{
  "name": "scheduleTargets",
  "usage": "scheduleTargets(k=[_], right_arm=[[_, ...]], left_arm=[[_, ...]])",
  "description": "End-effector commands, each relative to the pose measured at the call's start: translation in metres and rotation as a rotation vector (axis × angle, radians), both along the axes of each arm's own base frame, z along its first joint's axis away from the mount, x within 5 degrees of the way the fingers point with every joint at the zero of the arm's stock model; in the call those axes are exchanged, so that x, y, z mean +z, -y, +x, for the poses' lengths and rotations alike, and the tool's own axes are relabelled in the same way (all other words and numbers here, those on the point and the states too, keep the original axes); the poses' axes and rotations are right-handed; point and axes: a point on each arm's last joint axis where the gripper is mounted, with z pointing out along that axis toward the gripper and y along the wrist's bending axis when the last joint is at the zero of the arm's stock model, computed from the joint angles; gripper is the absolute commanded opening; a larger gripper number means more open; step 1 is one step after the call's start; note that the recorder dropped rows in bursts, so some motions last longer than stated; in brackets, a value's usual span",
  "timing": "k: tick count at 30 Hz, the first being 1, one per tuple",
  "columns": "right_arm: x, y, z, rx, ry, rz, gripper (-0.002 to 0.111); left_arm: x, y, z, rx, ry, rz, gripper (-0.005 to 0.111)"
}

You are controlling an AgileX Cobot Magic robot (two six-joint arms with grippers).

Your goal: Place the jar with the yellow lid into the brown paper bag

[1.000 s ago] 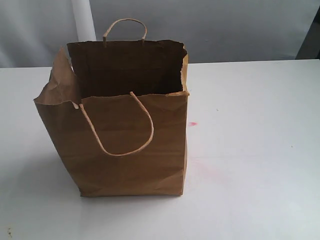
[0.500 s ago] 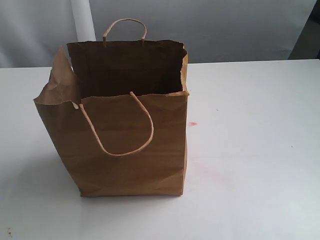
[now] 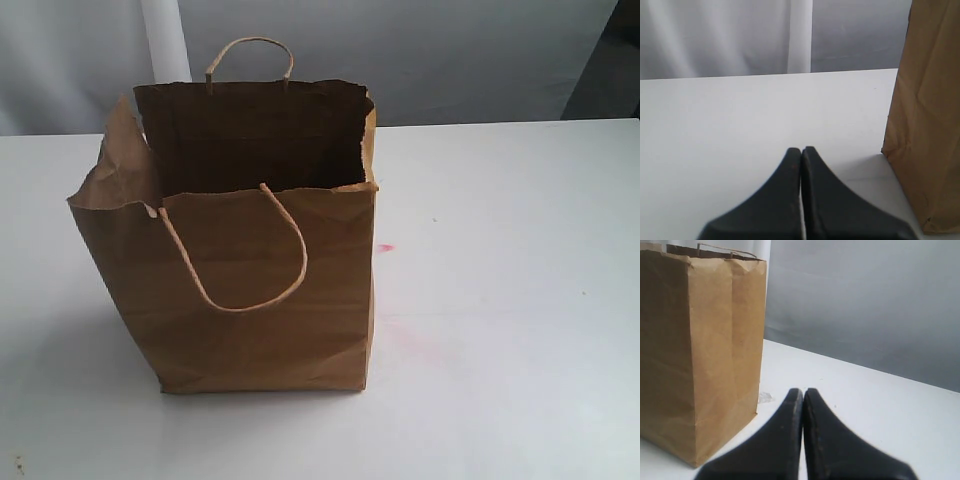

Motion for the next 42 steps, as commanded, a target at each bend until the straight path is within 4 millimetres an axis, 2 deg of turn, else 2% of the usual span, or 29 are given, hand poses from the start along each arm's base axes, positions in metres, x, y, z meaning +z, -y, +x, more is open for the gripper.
scheduleTargets(k=[1, 42], right_arm=[[-0.0011, 0.0005, 0.0000, -0.008, -0.001, -0.009, 0.000], [-0.0011, 0.0001, -0.0001, -0.005, -0.005, 0.019, 0.000]], left_arm=[[0.0012, 0.0004, 0.0003, -0.004, 0.007, -0.007, 0.001], [0.0012, 0.0004, 0.0003, -0.004, 0.007, -0.007, 0.001]])
